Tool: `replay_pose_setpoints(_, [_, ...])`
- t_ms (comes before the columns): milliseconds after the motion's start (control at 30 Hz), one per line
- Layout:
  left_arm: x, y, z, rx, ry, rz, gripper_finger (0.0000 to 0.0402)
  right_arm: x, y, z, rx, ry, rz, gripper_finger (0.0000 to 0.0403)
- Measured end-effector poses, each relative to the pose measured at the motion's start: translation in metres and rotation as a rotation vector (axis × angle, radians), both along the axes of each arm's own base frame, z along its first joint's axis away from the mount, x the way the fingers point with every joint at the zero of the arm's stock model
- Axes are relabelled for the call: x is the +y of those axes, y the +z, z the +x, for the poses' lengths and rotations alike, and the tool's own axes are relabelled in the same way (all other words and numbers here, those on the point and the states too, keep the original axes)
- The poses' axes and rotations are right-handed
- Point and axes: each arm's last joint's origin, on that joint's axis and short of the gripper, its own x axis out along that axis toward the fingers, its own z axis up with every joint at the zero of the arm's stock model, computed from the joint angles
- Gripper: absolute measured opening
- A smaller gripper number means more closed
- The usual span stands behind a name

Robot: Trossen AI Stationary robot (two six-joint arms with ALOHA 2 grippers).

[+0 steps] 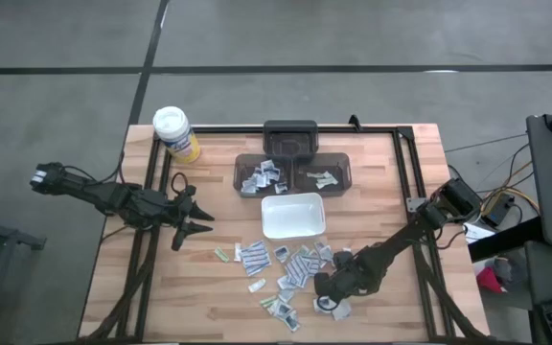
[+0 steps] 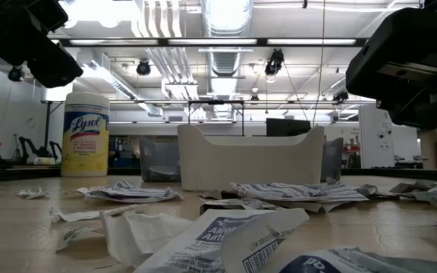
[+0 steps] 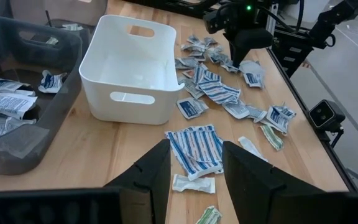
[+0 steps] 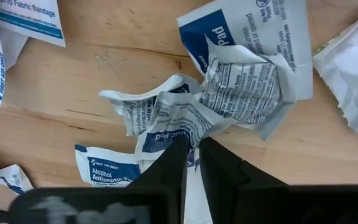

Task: Pick & Place First Aid Supplies
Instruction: Put the alcohol pad into the bottom left black bin

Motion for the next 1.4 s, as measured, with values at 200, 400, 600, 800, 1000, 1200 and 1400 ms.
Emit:
replay_pose_setpoints(200, [0.0, 0.0, 0.0, 0.0, 0.0, 0.0, 0.0138, 0.002, 0.004, 0.003, -0.013, 0.008, 0.006, 0.0027])
replay_pose_setpoints(400, [0.0, 0.0, 0.0, 0.0, 0.0, 0.0, 0.0138, 0.005, 0.011, 0.007, -0.031, 0.015, 0.016, 0.0027])
replay_pose_setpoints(600, [0.0, 0.0, 0.0, 0.0, 0.0, 0.0, 0.0138, 0.009, 0.019, 0.012, -0.067, 0.065, 0.022, 0.0027])
replay_pose_setpoints(800, [0.0, 0.0, 0.0, 0.0, 0.0, 0.0, 0.0138, 0.01, 0.029, 0.014, -0.069, 0.192, -0.015, 0.0027])
replay_pose_setpoints(1000, [0.0, 0.003, 0.001, -0.036, 0.0, -0.012, 0.0138, 0.014, 0.042, 0.021, -0.185, 0.409, -0.085, 0.0027])
replay_pose_setpoints(1200, [-0.001, 0.01, 0.004, -0.101, -0.002, -0.033, 0.0138, 0.012, 0.06, 0.036, -0.376, 0.505, -0.404, 0.0027])
replay_pose_setpoints(1400, [-0.003, 0.014, 0.009, -0.153, -0.003, -0.049, 0.0138, -0.002, 0.082, 0.055, -0.48, 0.492, -0.73, 0.0027])
